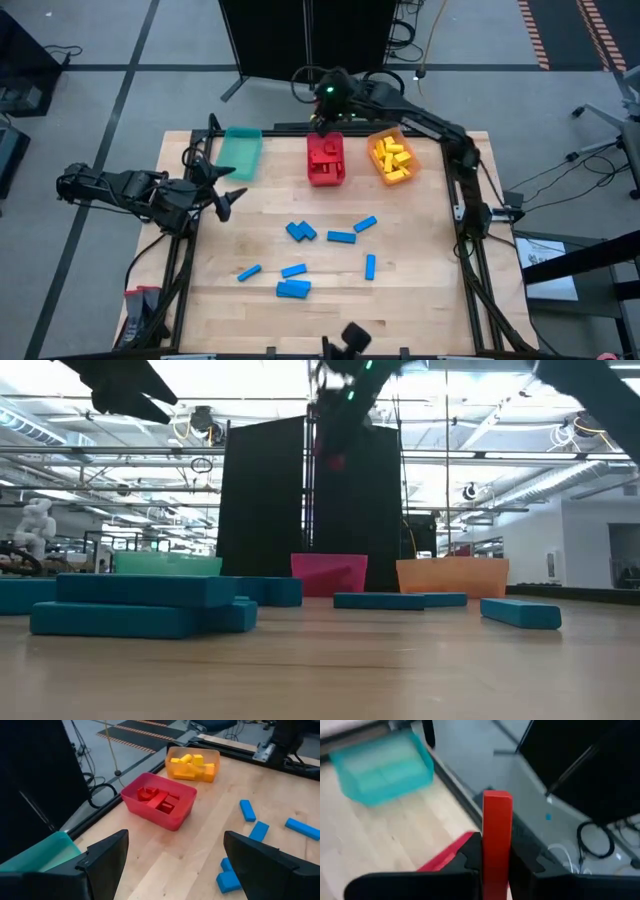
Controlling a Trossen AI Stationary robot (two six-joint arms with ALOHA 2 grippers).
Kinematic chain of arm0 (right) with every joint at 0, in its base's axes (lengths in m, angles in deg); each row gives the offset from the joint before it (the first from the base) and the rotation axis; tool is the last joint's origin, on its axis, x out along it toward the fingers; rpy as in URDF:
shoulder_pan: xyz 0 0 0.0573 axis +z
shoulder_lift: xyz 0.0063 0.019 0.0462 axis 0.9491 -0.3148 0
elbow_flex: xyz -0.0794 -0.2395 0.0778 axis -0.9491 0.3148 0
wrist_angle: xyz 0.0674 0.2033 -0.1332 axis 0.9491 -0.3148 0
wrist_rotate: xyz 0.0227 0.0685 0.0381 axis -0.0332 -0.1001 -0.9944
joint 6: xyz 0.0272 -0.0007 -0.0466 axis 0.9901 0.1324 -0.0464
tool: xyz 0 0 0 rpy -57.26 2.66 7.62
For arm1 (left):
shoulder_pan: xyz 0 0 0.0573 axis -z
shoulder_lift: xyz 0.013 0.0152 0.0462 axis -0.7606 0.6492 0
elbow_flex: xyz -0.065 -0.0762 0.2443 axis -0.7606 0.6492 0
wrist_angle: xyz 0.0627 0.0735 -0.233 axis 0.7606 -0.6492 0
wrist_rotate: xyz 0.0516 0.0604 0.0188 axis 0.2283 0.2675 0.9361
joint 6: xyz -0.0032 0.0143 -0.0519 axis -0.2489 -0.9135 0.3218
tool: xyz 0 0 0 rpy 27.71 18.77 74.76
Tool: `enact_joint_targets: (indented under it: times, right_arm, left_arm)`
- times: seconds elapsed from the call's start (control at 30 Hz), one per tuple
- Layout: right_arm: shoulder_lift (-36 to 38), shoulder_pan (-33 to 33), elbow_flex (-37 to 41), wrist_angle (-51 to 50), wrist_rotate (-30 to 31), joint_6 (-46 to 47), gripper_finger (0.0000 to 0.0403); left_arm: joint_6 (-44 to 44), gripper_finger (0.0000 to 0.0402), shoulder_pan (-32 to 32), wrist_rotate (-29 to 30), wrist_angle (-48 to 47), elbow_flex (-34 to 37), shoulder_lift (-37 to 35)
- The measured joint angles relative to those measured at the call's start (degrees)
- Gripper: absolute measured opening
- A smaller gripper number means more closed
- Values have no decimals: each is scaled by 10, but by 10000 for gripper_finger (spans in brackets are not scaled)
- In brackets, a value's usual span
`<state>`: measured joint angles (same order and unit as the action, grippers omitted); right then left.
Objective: Sort blocks
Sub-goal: Put the red block into the red bin, then put the blue block into the blue bin
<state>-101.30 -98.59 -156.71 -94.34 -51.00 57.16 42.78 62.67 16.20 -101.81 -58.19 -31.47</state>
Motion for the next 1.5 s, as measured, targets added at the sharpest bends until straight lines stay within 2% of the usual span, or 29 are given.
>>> enact_joint_targets:
  times: [0.37,0.47,0.63,0.77,0.87,1.03,1.1,1.2,1.3,1.5]
  right_arm:
    - [-130,-4,0,-77,-90,-29,38]
    - [-148,-1,0,-77,-127,-30,38]
    - [-159,1,0,-84,-133,-31,41]
    - [-158,-4,-1,-82,-135,-31,80]
    - [-158,-9,-1,-91,-165,-29,112]
    - [-158,-10,-1,-96,-179,-29,137]
    - [-154,-10,-1,-106,-201,-35,140]
    - [-137,-10,0,-118,-269,-60,141]
    - [-98,-6,0,-132,-329,-87,142]
    - [12,17,0,-147,-342,-115,143]
  left_arm:
    - [0,331,0,10,-5,0,0]
    - [0,331,0,10,-9,0,0]
    - [0,331,0,10,-23,0,0]
    - [0,331,0,10,-23,0,0]
    - [0,331,0,10,-23,0,0]
    - [0,331,0,10,-23,0,0]
    - [1,331,0,10,-23,0,0]
    - [2,331,0,-3,-23,0,1]
    - [-2,331,0,-47,-24,0,12]
    - [-11,331,0,-80,-15,0,67]
